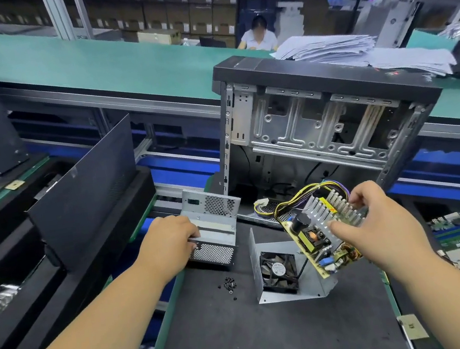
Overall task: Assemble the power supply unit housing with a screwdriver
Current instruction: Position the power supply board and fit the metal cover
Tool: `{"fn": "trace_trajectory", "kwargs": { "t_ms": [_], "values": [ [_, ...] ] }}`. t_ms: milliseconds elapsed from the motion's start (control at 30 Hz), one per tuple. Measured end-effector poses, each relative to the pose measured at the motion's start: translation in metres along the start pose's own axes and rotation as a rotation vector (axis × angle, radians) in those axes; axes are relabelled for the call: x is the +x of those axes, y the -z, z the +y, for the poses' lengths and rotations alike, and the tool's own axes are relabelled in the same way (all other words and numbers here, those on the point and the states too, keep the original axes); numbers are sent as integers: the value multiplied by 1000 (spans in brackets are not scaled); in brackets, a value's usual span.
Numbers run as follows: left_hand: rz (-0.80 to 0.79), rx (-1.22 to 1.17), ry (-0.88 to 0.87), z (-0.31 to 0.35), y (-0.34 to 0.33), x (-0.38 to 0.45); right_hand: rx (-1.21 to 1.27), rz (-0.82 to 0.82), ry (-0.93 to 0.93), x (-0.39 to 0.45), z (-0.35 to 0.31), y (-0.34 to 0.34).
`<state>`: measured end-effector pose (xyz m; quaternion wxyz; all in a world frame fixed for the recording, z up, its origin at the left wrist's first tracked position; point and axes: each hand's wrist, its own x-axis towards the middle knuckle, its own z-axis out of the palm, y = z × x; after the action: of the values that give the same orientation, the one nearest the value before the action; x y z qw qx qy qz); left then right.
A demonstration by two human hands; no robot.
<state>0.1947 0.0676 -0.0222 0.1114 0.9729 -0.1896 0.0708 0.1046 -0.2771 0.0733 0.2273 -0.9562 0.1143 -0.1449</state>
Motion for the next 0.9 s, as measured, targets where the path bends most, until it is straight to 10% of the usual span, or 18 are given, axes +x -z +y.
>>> {"fn": "trace_trajectory", "kwargs": {
  "t_ms": [900],
  "values": [
    [95,-58,-256,172,83,-73,11,89,-61,-47,114,101]
  ]
}}
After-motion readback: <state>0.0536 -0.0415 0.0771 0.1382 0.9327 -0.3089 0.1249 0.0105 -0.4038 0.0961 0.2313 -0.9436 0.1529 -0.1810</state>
